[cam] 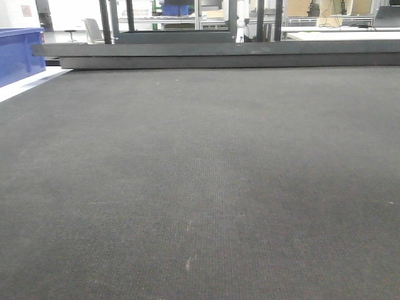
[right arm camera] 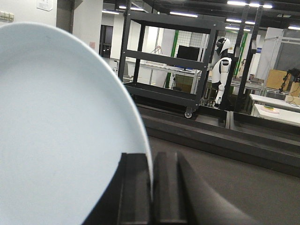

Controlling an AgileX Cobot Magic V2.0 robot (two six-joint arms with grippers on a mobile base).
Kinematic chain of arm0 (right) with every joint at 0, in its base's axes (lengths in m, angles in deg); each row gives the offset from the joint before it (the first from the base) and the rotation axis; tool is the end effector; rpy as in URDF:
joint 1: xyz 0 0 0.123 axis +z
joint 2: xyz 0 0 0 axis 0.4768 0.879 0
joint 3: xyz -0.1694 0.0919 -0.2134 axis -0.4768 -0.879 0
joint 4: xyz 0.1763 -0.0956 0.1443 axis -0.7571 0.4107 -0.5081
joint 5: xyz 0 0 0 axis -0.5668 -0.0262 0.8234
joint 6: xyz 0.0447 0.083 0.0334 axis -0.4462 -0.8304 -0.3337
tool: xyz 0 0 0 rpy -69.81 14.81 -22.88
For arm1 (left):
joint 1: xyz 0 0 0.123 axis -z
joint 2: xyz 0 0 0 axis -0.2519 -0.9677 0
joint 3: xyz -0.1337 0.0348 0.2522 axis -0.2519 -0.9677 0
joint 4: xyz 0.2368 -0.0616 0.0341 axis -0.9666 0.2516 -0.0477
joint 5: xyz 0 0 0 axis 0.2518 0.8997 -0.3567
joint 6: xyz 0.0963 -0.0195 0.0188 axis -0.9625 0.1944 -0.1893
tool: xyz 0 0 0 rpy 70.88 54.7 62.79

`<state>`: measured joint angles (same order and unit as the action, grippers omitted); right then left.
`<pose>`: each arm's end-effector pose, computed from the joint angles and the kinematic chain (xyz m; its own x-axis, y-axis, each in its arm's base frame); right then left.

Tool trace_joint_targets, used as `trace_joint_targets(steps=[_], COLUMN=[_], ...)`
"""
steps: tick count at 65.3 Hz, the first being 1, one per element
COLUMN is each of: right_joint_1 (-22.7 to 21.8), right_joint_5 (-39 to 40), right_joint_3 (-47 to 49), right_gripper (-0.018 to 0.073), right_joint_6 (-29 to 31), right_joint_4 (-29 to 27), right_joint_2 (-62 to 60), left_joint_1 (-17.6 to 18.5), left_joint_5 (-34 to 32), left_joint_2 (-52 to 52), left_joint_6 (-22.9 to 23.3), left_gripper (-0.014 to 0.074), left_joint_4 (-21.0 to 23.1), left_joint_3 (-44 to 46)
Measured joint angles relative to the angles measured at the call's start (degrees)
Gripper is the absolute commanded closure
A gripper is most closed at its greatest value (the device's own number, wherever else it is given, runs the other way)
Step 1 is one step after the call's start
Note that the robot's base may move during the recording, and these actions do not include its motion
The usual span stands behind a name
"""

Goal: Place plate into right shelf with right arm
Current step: 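Drive the base away from the table holding the plate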

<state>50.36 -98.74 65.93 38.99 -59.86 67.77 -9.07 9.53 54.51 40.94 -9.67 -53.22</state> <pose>0.0329 0.0056 0.3771 0.2083 -0.0392 -0.9773 -0.2849 0.9534 -0.0990 0.0579 -0.0059 0.2021 0.0616 0.0447 -0.9971 0.0958 0.9941 0.0505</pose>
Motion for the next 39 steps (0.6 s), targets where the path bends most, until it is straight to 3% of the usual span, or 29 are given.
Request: trace_joint_targets(steps=[39], right_joint_1=[0.0], right_joint_5=[0.0], right_joint_3=[0.0], right_gripper=[0.0505], right_joint_6=[0.0], right_joint_4=[0.0], right_joint_2=[0.0], left_joint_1=[0.0], left_joint_5=[0.0], left_joint_2=[0.0], left_joint_6=[0.0], left_gripper=[0.0643], left_joint_4=[0.0], left_joint_3=[0.0])
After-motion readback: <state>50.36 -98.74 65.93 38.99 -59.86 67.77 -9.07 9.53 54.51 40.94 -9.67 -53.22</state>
